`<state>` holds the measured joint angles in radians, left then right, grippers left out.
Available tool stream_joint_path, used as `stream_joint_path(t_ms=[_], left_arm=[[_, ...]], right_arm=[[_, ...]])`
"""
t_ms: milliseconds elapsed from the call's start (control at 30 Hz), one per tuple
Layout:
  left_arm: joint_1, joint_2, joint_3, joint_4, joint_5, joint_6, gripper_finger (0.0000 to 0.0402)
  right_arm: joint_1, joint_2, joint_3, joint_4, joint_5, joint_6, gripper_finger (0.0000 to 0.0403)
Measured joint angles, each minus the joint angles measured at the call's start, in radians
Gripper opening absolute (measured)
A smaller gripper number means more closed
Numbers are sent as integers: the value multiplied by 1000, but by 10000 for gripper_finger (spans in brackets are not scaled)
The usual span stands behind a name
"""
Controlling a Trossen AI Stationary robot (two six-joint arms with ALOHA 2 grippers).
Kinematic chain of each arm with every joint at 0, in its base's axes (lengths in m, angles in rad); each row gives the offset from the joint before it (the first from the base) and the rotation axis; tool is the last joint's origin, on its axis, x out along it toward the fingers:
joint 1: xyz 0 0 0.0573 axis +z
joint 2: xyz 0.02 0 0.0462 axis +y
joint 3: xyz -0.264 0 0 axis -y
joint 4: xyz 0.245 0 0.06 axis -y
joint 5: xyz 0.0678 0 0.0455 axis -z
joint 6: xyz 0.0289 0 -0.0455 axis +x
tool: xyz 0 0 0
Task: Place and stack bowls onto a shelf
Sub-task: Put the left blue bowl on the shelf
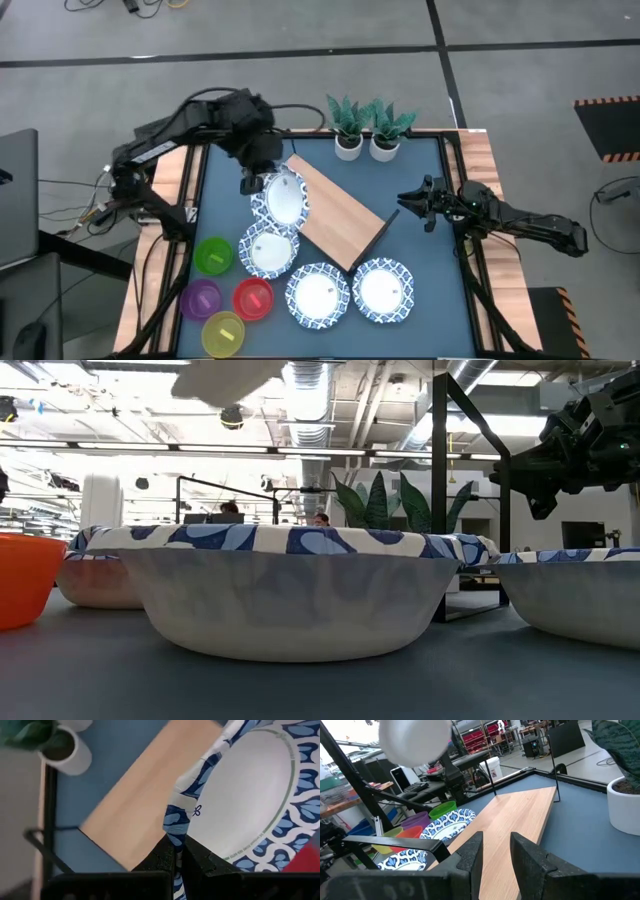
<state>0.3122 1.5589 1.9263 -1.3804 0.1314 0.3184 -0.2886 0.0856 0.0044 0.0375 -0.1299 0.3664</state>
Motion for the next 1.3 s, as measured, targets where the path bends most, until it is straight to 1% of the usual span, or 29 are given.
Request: stream_joint_path(t_ms=[100,233,367,500,700,867,1100,1300], left_arm=[[23,62,0,-5,-2,191,0],[49,152,0,-11,-47,423,0],[74,247,0,-13,-102,610,0],[89,344,0,-16,-151,758,0],[103,439,0,58,-224,816,0],[102,499,0,56,-299,863,0],[84,506,0,93,-285,864,0],[68,500,9,94,-277,879,0]], right_arm=[[0,0,0,0,0,0,123],[0,0,0,0,0,0,123],[0,0,0,0,0,0,123],[0,0,0,0,0,0,123],[0,0,0,0,0,0,123],[0,0,0,0,0,0,123],[0,0,0,0,0,0,123],[0,0,0,0,0,0,123]])
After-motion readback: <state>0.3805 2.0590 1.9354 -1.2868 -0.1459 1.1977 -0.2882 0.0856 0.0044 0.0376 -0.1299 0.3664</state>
